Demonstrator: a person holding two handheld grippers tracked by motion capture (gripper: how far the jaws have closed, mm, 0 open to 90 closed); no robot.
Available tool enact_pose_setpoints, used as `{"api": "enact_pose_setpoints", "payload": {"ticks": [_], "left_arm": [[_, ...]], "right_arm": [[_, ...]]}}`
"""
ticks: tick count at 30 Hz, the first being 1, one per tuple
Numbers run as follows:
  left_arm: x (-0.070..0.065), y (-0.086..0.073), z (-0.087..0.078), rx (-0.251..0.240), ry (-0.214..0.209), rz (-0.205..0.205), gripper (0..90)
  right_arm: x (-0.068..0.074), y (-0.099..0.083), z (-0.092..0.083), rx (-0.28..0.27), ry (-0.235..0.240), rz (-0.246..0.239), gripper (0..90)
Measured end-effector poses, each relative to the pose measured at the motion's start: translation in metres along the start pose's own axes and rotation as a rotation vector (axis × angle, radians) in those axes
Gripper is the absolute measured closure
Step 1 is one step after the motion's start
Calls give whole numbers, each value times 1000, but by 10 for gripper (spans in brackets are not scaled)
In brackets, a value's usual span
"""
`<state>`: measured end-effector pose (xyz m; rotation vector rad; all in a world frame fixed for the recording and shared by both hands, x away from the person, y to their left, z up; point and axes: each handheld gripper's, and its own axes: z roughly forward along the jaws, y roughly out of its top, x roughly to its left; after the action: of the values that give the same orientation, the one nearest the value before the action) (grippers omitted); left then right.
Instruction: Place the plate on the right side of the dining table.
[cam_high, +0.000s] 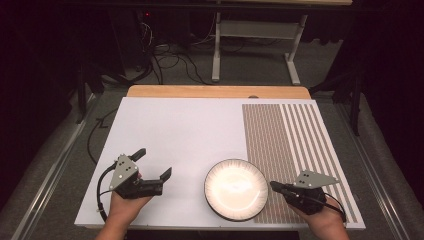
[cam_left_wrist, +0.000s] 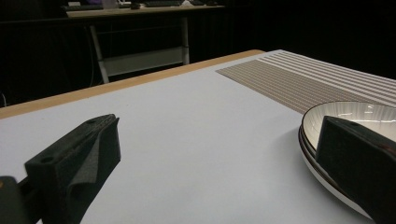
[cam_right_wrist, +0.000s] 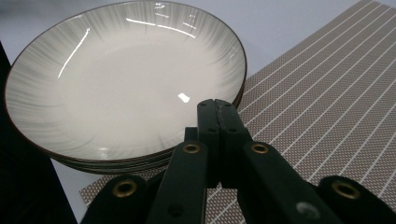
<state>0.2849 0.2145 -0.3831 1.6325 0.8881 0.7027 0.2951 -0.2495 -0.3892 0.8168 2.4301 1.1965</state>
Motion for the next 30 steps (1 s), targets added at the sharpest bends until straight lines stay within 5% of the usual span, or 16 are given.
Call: {"api": "enact_pose_setpoints", "payload": {"ticks": [10, 30], "left_arm": [[1, 0, 0, 0, -1, -4, 6], [0, 0, 0, -1, -2, -6, 6]], "right_arm": [[5, 1, 6, 45, 20, -41, 900], [6, 1, 8, 54, 18, -41, 900]]}}
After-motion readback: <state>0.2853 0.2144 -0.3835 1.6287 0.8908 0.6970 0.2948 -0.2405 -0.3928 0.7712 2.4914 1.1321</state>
